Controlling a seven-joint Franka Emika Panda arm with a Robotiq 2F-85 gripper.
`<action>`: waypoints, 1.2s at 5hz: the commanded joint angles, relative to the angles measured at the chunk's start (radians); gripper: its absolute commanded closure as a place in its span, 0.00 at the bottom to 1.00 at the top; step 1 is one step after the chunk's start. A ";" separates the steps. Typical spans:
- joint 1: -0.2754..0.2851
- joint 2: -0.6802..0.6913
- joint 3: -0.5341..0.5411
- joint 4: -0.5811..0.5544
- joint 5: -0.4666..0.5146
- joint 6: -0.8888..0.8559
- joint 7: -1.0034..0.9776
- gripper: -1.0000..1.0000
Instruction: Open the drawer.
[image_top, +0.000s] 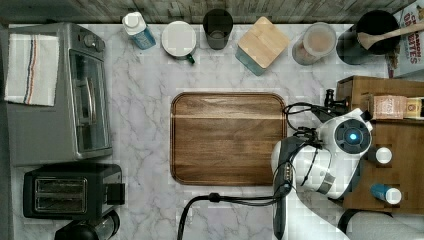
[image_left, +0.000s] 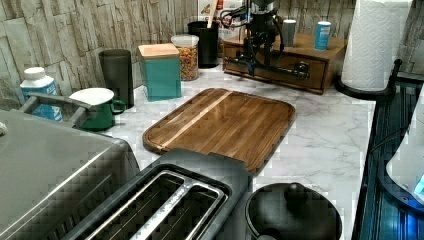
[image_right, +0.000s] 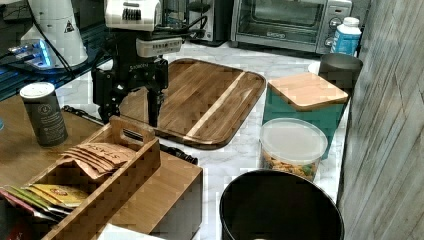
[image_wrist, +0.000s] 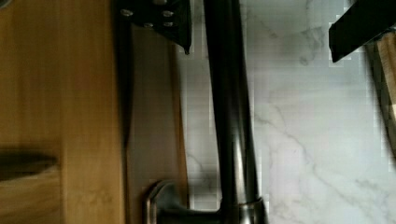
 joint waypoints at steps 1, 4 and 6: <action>-0.038 0.010 0.031 -0.011 0.051 0.108 -0.104 0.00; -0.045 0.057 0.052 -0.001 0.150 0.132 -0.186 0.00; 0.033 -0.049 0.066 -0.004 0.148 -0.048 -0.149 0.00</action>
